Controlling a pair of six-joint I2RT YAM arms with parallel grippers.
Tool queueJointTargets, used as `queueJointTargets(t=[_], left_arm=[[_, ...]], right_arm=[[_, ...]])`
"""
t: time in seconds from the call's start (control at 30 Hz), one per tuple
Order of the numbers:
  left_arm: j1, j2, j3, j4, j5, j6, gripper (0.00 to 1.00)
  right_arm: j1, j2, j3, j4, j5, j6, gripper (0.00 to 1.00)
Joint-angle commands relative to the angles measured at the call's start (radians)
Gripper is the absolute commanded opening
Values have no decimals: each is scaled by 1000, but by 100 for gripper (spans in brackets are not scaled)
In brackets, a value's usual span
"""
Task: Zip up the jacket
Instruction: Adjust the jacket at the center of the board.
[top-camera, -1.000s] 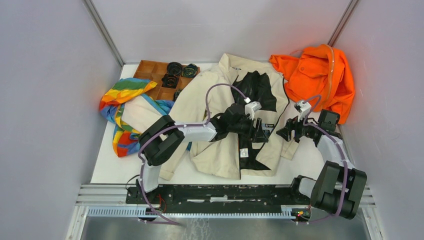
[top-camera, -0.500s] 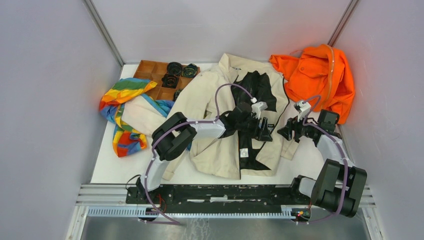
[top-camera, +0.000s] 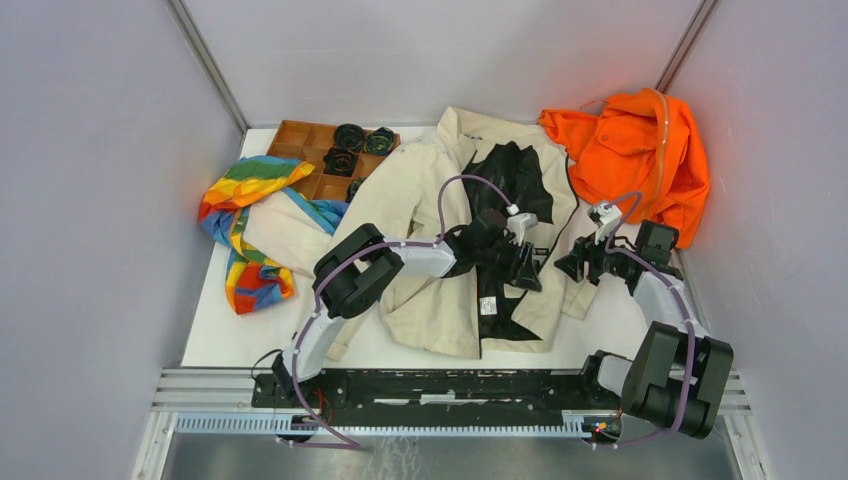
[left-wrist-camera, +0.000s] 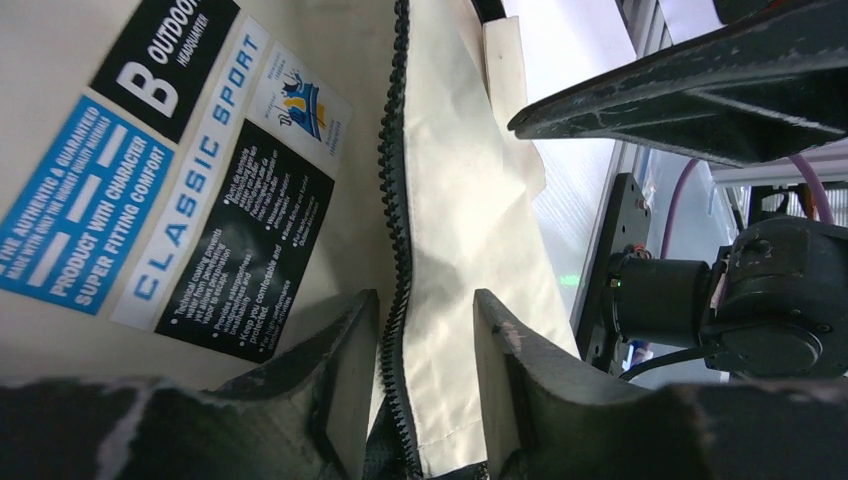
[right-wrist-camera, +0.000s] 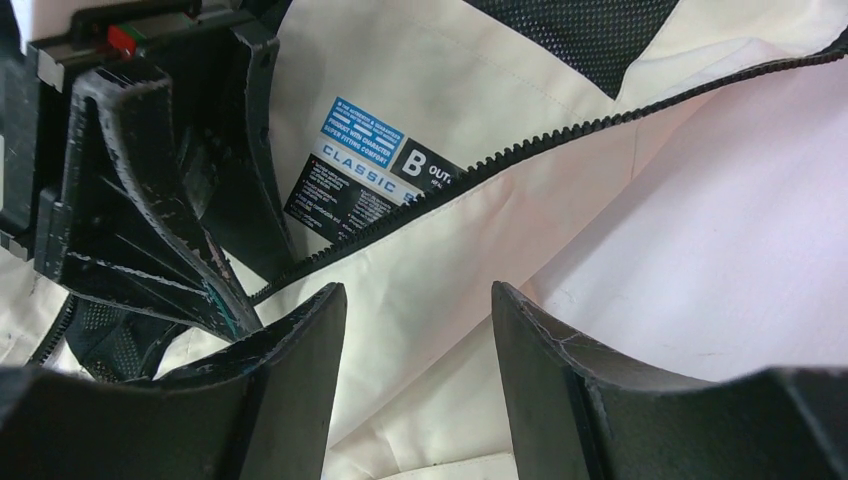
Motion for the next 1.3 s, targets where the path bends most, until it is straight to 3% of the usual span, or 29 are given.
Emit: queueJointTargets(t=[0.0, 0.23, 0.63, 1.0, 1.27], left_arm=[[-13, 7, 43, 33, 55, -17, 43], [-13, -23, 26, 63, 45, -46, 3], [1, -205, -125, 164, -116, -37, 2], [3, -264, -133, 159, -186, 16, 2], [3, -241, -94, 150, -146, -8, 2]], right_arm=[[3, -40, -5, 22, -11, -9, 61], [3, -75, 36, -42, -12, -49, 62], [-22, -119, 107, -108, -69, 24, 68], [-26, -123, 36, 41, -153, 207, 71], [-27, -178, -51, 166, -171, 411, 77]])
